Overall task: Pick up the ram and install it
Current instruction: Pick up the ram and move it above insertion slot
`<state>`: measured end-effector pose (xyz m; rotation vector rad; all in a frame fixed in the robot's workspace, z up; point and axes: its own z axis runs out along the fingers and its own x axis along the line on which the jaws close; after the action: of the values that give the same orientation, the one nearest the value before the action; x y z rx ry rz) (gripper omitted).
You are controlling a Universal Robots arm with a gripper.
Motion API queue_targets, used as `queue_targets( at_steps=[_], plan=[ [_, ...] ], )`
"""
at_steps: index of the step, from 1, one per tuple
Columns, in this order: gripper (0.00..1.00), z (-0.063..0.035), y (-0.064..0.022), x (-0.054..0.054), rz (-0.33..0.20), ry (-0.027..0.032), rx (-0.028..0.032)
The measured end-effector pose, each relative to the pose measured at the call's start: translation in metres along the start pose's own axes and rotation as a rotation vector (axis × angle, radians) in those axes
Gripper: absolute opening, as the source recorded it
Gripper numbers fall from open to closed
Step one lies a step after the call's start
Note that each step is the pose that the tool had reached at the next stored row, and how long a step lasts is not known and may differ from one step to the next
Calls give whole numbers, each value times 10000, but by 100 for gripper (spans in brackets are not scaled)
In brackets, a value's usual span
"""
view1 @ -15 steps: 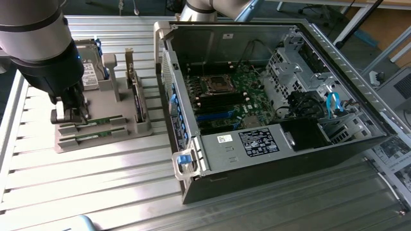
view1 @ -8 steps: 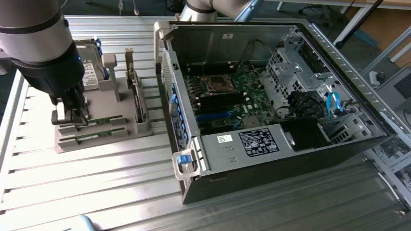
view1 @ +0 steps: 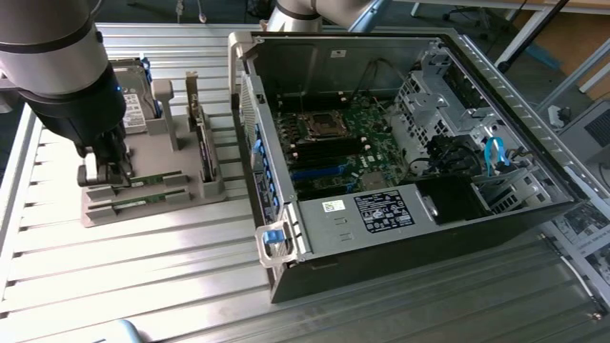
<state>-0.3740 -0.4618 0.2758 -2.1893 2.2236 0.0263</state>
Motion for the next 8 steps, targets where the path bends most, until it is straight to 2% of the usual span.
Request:
queue_targets(
  at_steps=[8],
  plan=[
    [30,29,0,1,-14,0,-1]
  ],
)
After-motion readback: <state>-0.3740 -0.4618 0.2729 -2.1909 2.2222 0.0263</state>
